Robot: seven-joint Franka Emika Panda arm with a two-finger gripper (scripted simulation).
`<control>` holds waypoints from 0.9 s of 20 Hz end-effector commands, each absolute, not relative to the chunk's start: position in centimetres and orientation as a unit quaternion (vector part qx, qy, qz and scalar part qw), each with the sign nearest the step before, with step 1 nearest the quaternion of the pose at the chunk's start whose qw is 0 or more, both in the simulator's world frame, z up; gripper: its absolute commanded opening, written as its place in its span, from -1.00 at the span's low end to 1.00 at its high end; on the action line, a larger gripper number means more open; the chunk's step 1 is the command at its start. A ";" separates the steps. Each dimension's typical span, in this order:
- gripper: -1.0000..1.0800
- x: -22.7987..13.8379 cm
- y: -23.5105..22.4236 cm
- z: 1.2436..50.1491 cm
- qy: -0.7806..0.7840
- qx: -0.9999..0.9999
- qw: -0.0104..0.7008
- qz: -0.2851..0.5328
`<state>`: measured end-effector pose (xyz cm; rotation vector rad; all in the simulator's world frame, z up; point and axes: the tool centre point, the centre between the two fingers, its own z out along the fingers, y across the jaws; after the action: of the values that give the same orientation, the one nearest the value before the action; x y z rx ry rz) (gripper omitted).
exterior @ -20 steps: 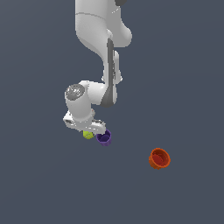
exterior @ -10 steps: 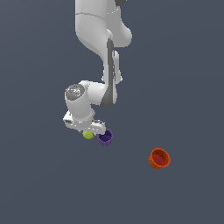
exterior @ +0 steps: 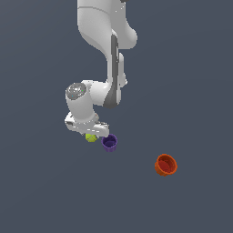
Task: Pick up a designated object from a clutter of objects.
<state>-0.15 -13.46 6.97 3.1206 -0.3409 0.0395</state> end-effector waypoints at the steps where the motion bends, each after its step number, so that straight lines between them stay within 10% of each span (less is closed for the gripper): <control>1: -1.00 -0.5 -13.7 8.1 -0.109 0.994 0.001 0.013; 18: -1.00 -5.5 -16.3 21.9 -0.109 0.994 0.000 0.007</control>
<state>-5.00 -16.03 20.30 3.1229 -0.3421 0.0215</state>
